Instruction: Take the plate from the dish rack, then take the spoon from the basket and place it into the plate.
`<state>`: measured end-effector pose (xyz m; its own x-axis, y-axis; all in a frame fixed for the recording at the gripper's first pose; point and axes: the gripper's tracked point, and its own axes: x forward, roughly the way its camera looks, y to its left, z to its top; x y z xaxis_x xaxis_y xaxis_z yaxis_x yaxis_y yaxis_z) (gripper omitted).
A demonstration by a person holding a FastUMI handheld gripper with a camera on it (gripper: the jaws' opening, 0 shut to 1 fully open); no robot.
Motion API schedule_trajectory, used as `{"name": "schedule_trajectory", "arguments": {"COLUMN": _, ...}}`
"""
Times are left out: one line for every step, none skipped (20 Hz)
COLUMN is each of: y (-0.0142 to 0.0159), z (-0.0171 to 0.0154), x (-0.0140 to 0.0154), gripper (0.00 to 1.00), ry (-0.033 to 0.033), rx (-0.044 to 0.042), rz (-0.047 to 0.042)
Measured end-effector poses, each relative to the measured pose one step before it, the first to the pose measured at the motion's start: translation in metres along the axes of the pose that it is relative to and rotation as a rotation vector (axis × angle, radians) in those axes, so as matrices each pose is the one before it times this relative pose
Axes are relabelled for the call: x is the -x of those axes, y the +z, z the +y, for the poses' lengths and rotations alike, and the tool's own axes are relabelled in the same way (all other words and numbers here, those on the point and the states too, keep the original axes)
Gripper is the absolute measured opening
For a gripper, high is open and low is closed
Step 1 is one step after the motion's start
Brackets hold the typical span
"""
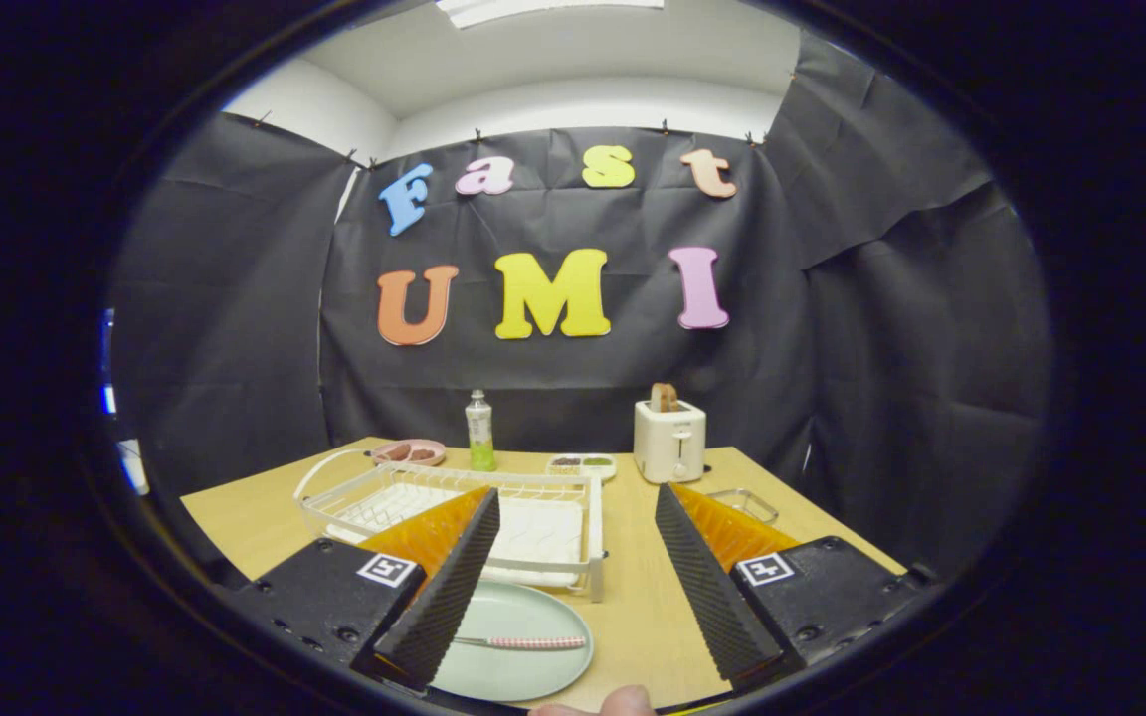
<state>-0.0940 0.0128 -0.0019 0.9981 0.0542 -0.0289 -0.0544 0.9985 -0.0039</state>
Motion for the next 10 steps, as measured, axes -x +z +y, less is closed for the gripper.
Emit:
{"name": "schedule_trajectory", "arguments": {"y": 0.00567, "z": -0.00293, "x": 0.00743, "gripper": 1.0, "ry": 0.00018, "rx": -0.00431, "rz": -0.01713}}
{"name": "schedule_trajectory", "arguments": {"y": 0.00381, "z": -0.00429, "x": 0.00682, "gripper": 1.0, "ry": -0.00211, "rx": -0.00645, "rz": -0.01345}}
{"name": "schedule_trajectory", "arguments": {"y": 0.00205, "z": -0.00527, "x": 0.00667, "gripper": 1.0, "ry": -0.00666, "rx": -0.00895, "rz": -0.0157}}
{"name": "schedule_trajectory", "arguments": {"y": 0.00146, "z": -0.00561, "x": 0.00601, "gripper": 1.0, "ry": -0.01037, "rx": -0.00409, "rz": -0.00931}}
{"name": "schedule_trajectory", "arguments": {"y": -0.00048, "z": -0.00541, "x": 0.00532, "gripper": 1.0, "ry": -0.00832, "rx": 0.00334, "rz": 0.00325}}
{"name": "schedule_trajectory", "arguments": {"y": -0.00151, "z": -0.00524, "x": 0.00691, "gripper": 1.0, "ry": -0.01127, "rx": -0.00412, "rz": 0.00893}}
{"name": "schedule_trajectory", "arguments": {"y": 0.00271, "z": -0.0018, "x": 0.00504, "gripper": 1.0, "ry": -0.00156, "rx": -0.00432, "rz": -0.00416}}
{"name": "schedule_trajectory", "arguments": {"y": 0.00264, "z": -0.00303, "x": 0.0042, "gripper": 1.0, "ry": -0.00773, "rx": 0.00003, "rz": -0.00583}}
{"name": "schedule_trajectory", "arguments": {"y": -0.00053, "z": -0.00352, "x": 0.00491, "gripper": 1.0, "ry": -0.00535, "rx": -0.00425, "rz": 0.00022}}
{"name": "schedule_trajectory", "arguments": {"y": 0.00334, "z": 0.00089, "x": 0.00589, "gripper": 1.0, "ry": 0.00771, "rx": -0.01053, "rz": -0.00405}}
